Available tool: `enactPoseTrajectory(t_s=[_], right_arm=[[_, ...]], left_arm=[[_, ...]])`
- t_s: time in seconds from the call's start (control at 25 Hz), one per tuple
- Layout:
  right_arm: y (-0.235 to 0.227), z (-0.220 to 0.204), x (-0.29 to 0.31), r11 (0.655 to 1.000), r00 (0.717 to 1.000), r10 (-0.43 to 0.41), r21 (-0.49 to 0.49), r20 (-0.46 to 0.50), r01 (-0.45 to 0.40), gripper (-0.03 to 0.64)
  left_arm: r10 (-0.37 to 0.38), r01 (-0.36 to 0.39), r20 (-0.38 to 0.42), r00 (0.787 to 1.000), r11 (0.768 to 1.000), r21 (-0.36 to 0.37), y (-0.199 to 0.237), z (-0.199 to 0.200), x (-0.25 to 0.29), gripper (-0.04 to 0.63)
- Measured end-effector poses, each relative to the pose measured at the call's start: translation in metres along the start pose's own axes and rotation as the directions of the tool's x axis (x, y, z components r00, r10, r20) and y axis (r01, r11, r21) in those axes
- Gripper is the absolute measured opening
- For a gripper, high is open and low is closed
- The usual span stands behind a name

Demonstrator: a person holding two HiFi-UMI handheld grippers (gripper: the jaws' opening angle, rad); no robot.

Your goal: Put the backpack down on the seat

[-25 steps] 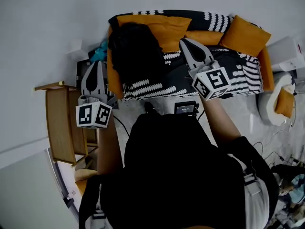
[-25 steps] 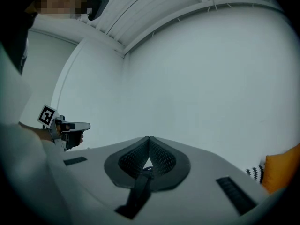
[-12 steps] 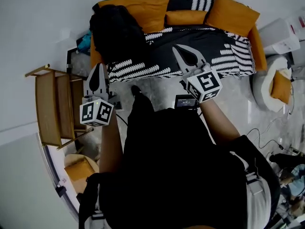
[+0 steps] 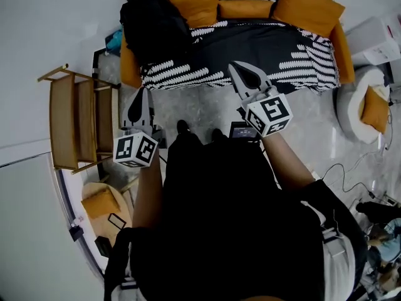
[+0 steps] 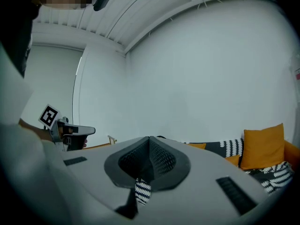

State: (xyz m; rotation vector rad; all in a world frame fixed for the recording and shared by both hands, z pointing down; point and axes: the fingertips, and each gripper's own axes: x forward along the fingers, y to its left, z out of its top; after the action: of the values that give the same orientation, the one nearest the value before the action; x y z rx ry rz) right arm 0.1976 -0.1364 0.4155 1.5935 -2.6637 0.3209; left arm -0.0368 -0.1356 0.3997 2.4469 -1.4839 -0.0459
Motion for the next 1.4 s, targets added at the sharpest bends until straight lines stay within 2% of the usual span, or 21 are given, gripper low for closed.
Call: enactPoseTrajectory(t_s=[0.16,0.32,0.48,0.72,0.92,1.08,1.4], right_arm=[[0.01,-0.002,-0.008,1.0,1.0,-0.01,0.006,0.011,0.01,0.031],[0.019,-0.003,-0.013,1.0,1.0,-0.027,0.002,0.004,0.027,0.031],[0.04,-0.006,-0.02,0.999,0.999,-0.045,0.003,-0.004,0.045,0.031],[0.084,-0.014,-0.023,0.995,0.995,-0.097,-0.023,-0.025,0.096,0.031],[0.134,-0.03,-0.02,0.995,0.993,-0.094,-0.04,-0.07,0.091,0.031],[0.165,-0.042,-0.03,0.994,0.989,-0.108,-0.032,-0.096,0.106,0.031],[0.189,-0.055,-0.047,0.991,0.984,-0.136,-0.032,-0.112,0.134,0.031]], left_arm=[[-0.005,0.005,-0.008,1.0,1.0,0.025,-0.006,-0.004,-0.011,0.015],[0.023,-0.024,0.01,1.0,0.997,0.079,0.0,-0.002,-0.018,0.015],[0.053,-0.054,0.016,0.998,0.989,0.137,0.015,-0.002,-0.034,0.015],[0.096,-0.096,0.008,0.995,0.981,0.17,0.048,-0.002,-0.082,0.015],[0.121,-0.121,0.008,0.993,0.981,0.154,0.082,-0.001,-0.135,0.015],[0.117,-0.113,-0.022,0.993,0.985,0.13,0.1,-0.016,-0.169,0.015],[0.086,-0.084,-0.036,0.996,0.994,0.065,0.108,-0.038,-0.206,0.015]])
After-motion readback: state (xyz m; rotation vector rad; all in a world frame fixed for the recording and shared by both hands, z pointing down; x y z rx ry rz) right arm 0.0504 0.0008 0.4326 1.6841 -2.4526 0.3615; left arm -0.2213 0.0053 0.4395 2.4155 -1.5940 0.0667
